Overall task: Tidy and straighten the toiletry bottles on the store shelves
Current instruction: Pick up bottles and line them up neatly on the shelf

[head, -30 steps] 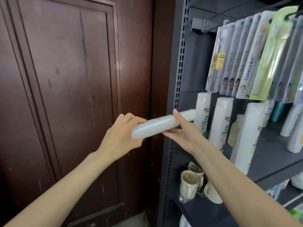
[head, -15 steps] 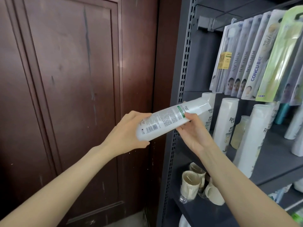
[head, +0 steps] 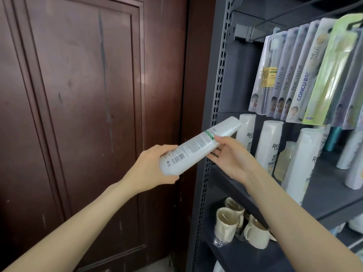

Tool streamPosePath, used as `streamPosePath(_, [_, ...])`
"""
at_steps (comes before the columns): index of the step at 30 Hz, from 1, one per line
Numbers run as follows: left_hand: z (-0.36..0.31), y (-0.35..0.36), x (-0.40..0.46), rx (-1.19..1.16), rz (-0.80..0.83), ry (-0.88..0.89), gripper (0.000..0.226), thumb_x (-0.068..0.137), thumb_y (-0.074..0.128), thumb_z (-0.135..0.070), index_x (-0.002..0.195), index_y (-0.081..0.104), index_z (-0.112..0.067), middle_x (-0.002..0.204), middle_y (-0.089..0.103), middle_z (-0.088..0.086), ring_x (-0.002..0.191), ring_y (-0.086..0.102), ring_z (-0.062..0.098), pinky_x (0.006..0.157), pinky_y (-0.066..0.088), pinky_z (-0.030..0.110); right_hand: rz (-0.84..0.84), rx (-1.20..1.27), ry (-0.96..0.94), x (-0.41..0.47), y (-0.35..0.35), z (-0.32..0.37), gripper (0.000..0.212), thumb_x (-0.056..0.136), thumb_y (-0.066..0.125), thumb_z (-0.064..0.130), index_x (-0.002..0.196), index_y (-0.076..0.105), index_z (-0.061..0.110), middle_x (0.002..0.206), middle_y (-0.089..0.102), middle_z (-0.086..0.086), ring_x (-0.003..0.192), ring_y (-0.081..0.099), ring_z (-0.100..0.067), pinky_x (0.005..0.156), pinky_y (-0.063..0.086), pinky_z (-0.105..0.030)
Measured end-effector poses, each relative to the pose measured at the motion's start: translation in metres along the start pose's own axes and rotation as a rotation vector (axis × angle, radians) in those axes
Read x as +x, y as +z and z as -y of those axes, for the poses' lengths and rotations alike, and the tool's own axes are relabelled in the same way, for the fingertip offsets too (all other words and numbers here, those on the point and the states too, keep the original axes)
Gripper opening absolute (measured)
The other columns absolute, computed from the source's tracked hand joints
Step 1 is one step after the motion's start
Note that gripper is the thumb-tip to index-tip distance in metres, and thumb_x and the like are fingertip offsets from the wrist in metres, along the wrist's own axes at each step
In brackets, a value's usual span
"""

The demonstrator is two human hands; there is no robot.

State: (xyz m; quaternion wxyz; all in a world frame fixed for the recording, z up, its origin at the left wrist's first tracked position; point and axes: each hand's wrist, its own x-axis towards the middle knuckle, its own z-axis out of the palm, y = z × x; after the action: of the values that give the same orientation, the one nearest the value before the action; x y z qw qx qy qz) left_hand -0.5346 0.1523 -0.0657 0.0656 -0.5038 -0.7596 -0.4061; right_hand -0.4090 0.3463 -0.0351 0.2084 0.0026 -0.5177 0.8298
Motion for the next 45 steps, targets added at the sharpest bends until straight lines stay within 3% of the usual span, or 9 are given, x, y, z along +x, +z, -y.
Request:
streamPosePath(8, [-0.011,0.014,0.017,-0.116,0.228,-0.105,0.067,0.074,0.076,-0.025,0.131,0.043,-0.035,0.115,0.056,-0.011,0.104,0.056,0.003,0.087,0.048,0.02,-0.223,-0.363,-0.087,0.002,0.005,0.01,0.043,0.082,0.069,0.018,0.121,0.056,0.006,0.115,0.065,-0.014,0.097,0.069,-0.024,0.077,0.058,-0.033])
streamPosePath(12, [-0.041,0.021,0.044,-0.121,0.105,0.017,0.061,0.078,0.074,-0.029,0.131,0.044,-0.03,0.115,0.058,-0.008,0.096,0.057,0.002,0.078,0.048,0.015,-0.295,-0.465,-0.132,0.003,0.014,0.015,0.046,0.078,0.074,0.017,0.119,0.056,0.009,0.109,0.067,-0.01,0.095,0.069,-0.022,0.069,0.057,-0.03])
streamPosePath(17, [-0.064,0.03,0.07,-0.059,0.012,0.096,0.062,0.076,0.072,-0.031,0.131,0.043,-0.029,0.108,0.058,-0.006,0.089,0.06,0.009,0.079,0.055,0.035,-0.297,-0.581,-0.118,0.001,0.016,0.026,0.049,0.078,0.075,0.017,0.122,0.056,0.009,0.109,0.068,-0.011,0.093,0.07,-0.021,0.072,0.06,-0.035])
streamPosePath(21, [-0.067,0.041,0.077,-0.208,-0.019,0.057,0.056,0.08,0.071,-0.02,0.128,0.042,-0.021,0.105,0.057,-0.01,0.084,0.059,0.002,0.069,0.051,0.016,-0.214,-0.697,-0.163,-0.004,0.01,0.043,0.04,0.086,0.067,0.015,0.125,0.058,0.013,0.108,0.07,-0.005,0.097,0.068,-0.018,0.076,0.058,-0.029])
streamPosePath(25, [-0.064,0.053,0.093,-0.32,-0.088,-0.01,0.052,0.081,0.07,-0.014,0.126,0.044,-0.017,0.109,0.059,-0.004,0.085,0.06,0.004,0.066,0.047,0.013,-0.245,-1.217,-0.26,-0.001,0.007,0.058,0.045,0.09,0.062,0.018,0.133,0.05,0.015,0.125,0.06,-0.002,0.113,0.058,-0.014,0.086,0.044,-0.016])
streamPosePath(28, [-0.058,0.062,0.11,-0.337,-0.084,-0.03,0.053,0.081,0.069,-0.01,0.127,0.043,-0.015,0.119,0.058,0.001,0.095,0.058,0.011,0.077,0.047,0.02,-0.308,-1.772,-0.328,0.006,-0.005,0.078,0.05,0.094,0.055,0.023,0.141,0.04,0.015,0.141,0.046,-0.004,0.127,0.046,-0.02,0.101,0.037,-0.03])
streamPosePath(31, [-0.05,0.072,0.126,-0.34,-0.066,-0.048,0.054,0.081,0.069,-0.009,0.127,0.042,-0.015,0.123,0.057,0.002,0.099,0.056,0.012,0.084,0.047,0.026,-0.301,-2.02,-0.285,0.011,-0.018,0.103,0.044,0.095,0.049,0.023,0.139,0.043,0.018,0.142,0.044,-0.002,0.128,0.043,-0.021,0.101,0.043,-0.042])
streamPosePath(36, [-0.038,0.097,0.149,-0.359,-0.028,-0.063,0.052,0.08,0.07,-0.011,0.124,0.043,-0.015,0.114,0.056,-0.002,0.096,0.055,0.01,0.08,0.044,0.023,-0.272,-2.121,-0.077,0.017,-0.038,0.113,0.047,0.097,0.046,0.022,0.143,0.037,0.02,0.138,0.045,-0.005,0.12,0.048,-0.024,0.094,0.046,-0.042])
streamPosePath(45, [-0.021,0.127,0.176,-0.419,0.027,-0.115,0.05,0.079,0.071,-0.009,0.121,0.045,-0.018,0.105,0.056,-0.004,0.094,0.06,0.017,0.078,0.046,0.028,-0.288,-2.218,-0.029,0.029,-0.055,0.107,0.039,0.096,0.044,0.024,0.133,0.045,0.012,0.138,0.044,-0.002,0.117,0.051,-0.027,0.089,0.049,-0.045])
